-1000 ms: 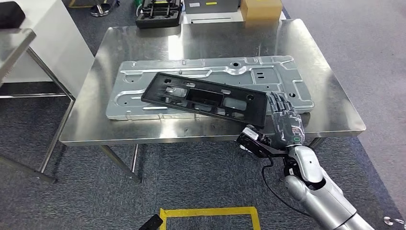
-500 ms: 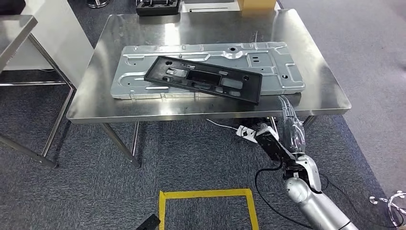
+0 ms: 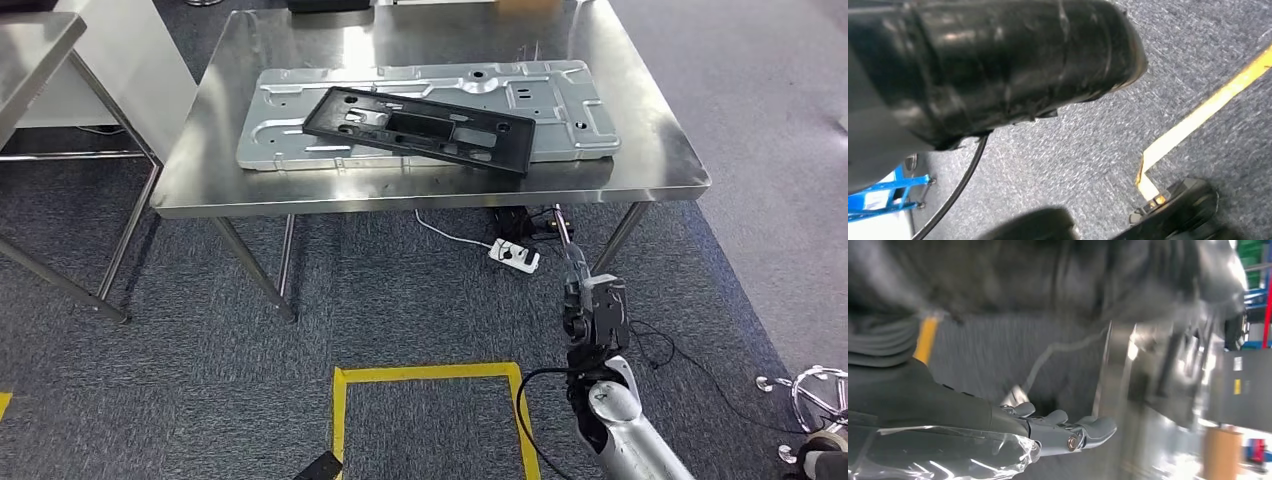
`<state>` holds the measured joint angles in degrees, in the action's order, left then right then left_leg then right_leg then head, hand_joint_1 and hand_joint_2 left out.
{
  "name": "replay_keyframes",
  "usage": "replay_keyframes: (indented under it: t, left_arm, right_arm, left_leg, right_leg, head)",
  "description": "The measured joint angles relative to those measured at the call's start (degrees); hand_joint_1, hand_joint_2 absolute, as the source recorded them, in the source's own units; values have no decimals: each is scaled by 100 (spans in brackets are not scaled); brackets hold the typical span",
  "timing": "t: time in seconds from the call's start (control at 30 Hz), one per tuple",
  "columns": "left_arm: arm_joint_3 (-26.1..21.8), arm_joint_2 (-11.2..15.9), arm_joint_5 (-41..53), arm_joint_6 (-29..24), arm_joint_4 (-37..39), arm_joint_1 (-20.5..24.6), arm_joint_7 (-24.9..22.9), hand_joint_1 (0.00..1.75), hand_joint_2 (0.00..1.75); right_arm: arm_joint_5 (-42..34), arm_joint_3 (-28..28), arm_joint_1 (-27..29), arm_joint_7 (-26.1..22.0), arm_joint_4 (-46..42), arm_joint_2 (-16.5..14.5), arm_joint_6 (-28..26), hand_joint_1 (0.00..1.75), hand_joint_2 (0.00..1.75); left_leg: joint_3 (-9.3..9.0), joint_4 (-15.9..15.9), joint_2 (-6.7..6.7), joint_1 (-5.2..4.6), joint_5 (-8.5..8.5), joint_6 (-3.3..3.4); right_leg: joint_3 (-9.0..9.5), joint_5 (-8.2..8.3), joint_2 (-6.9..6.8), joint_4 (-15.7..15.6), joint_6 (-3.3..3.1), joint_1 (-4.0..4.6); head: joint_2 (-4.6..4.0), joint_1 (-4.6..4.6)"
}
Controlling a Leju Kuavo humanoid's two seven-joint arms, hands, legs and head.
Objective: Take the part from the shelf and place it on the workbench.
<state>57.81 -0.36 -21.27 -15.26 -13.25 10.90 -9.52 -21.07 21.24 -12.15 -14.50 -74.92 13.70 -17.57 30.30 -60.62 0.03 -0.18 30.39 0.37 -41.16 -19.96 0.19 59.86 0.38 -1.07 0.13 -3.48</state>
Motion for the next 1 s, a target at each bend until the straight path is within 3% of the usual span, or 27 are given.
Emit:
replay_keyframes:
  t: [0.03,0.1,0.13,0.17,0.23,0.27,0.3,0.37,0.4,0.47,0.53,0.6,0.63,0.67,0.77,0.8,0.83,0.87,0.9,0.93,1.0]
  left_arm:
    - [2,-2,134,-20,-25,-4,3,0,0]
    - [23,11,495,-150,-234,-63,-263,0,0]
    - [45,35,653,-250,-421,-108,-527,0,0]
    - [68,73,757,-332,-639,-157,-804,0,0]
    - [101,154,861,-403,-1024,-229,-1120,0,0]
    - [106,178,875,-399,-1160,-241,-1145,0,0]
    - [107,193,865,-379,-1252,-243,-1093,0,0]
    - [107,214,794,-331,-1350,-226,-883,0,0]
    - [107,227,738,-318,-1382,-219,-775,0,0]
    - [107,252,601,-350,-1435,-222,-619,0,0]
    - [107,279,507,-466,-1467,-253,-586,0,0]
    - [107,341,478,-550,-1493,-307,-674,0,0]
    - [107,382,475,-540,-1515,-341,-729,0,0]
    - [107,429,476,-507,-1540,-377,-768,0,0]
    - [109,521,639,-385,-1596,-384,-799,0,0]
    - [117,537,772,-361,-1604,-334,-835,0,0]
    - [132,550,917,-344,-1609,-269,-901,0,0]
    - [151,558,1035,-338,-1614,-204,-991,0,0]
    - [169,568,1116,-333,-1623,-149,-1090,0,0]
    - [180,579,1147,-330,-1639,-112,-1166,0,0]
    - [184,611,1148,-336,-1686,-80,-1215,0,0]
  right_arm:
    - [-400,-45,55,-216,289,-74,84,0,175]
    - [-1239,-262,276,-637,998,-182,386,0,175]
    - [-1555,-397,410,-761,1304,-208,588,0,175]
    - [-1784,-527,527,-831,1599,-225,791,0,175]
    - [-1947,-691,645,-864,2150,-275,1034,0,175]
    - [-1966,-742,664,-865,2407,-306,1082,0,175]
    - [-1971,-778,674,-854,2637,-348,1062,0,175]
    - [-1944,-822,676,-835,3043,-439,822,0,175]
    - [-1917,-833,660,-816,3235,-495,624,0,175]
    - [-1866,-842,592,-634,3618,-591,287,0,87]
    - [-1935,-844,548,-258,3980,-667,377,0,0]
    - [-2080,-845,606,-23,4316,-739,816,0,0]
    - [-2131,-846,645,10,4463,-776,1036,0,0]
    - [-2159,-846,679,14,4591,-811,1213,0,0]
    - [-2153,-846,689,155,4942,-883,1372,0,0]
    - [-2109,-845,688,262,5066,-898,1318,0,0]
    - [-2035,-841,690,372,5185,-912,1233,0,0]
    - [-1937,-830,696,461,5283,-924,1138,0,0]
    - [-1821,-814,702,525,5368,-935,1047,0,0]
    - [-1700,-786,704,561,5437,-945,968,0,0]
    - [-1390,-685,709,612,5562,-958,812,0,0]
  left_leg:
    - [-116,189,-17,-26,67,37]
    - [-127,294,-39,-49,-56,137]
    - [-101,338,-41,-47,-126,190]
    - [-57,382,-40,-40,-212,238]
    - [97,409,-22,-52,-370,299]
    - [193,403,-5,-66,-446,313]
    - [303,393,12,-82,-520,319]
    - [528,358,40,-103,-657,317]
    - [631,331,47,-109,-718,309]
    - [783,265,59,-119,-818,277]
    - [807,238,80,-108,-896,222]
    - [798,258,84,-83,-966,148]
    - [834,222,71,-71,-900,107]
    - [899,104,57,-62,-723,64]
    - [1147,-793,38,-7,151,-50]
    - [1172,-1097,38,14,281,-79]
    - [1127,-1275,38,33,268,-103]
    - [989,-1279,39,52,149,-122]
    - [750,-1098,39,70,6,-138]
    - [408,-756,35,89,-53,-150]
    - [-264,78,17,88,85,-126]
  right_leg:
    - [27,59,-5,-40,46,-2]
    - [109,131,-22,-129,141,-14]
    - [95,41,-28,-94,169,-23]
    - [45,-158,-30,35,183,-29]
    - [-138,-783,-26,637,189,-25]
    - [-210,-1011,-25,1001,191,-15]
    - [-229,-1102,-25,1295,191,-4]
    - [7,-897,-26,1384,172,11]
    - [276,-768,-27,1146,152,17]
    - [927,-838,-34,361,102,53]
    - [1255,-1021,-36,-148,54,100]
    - [1237,-946,-39,-242,-14,112]
    - [1203,-878,-47,-268,-53,107]
    - [1145,-793,-53,-293,-93,97]
    - [875,-556,-46,-305,-136,82]
    - [779,-480,-51,-300,-128,80]
    - [675,-404,-65,-293,-117,76]
    - [565,-327,-78,-283,-100,70]
    - [454,-247,-86,-268,-80,60]
    - [350,-172,-83,-245,-55,53]
    - [213,-44,-62,-204,10,47]
  head:
    - [0,-18]
    - [0,-33]
    - [0,-39]
    - [0,-12]
    - [0,38]
    - [0,60]
    - [0,69]
    - [0,72]
    - [0,72]
    - [0,68]
    - [0,78]
    - [0,106]
    - [0,117]
    - [0,112]
    - [0,86]
    - [0,85]
    - [0,86]
    - [0,86]
    - [0,87]
    - [0,85]
    - [1,84]
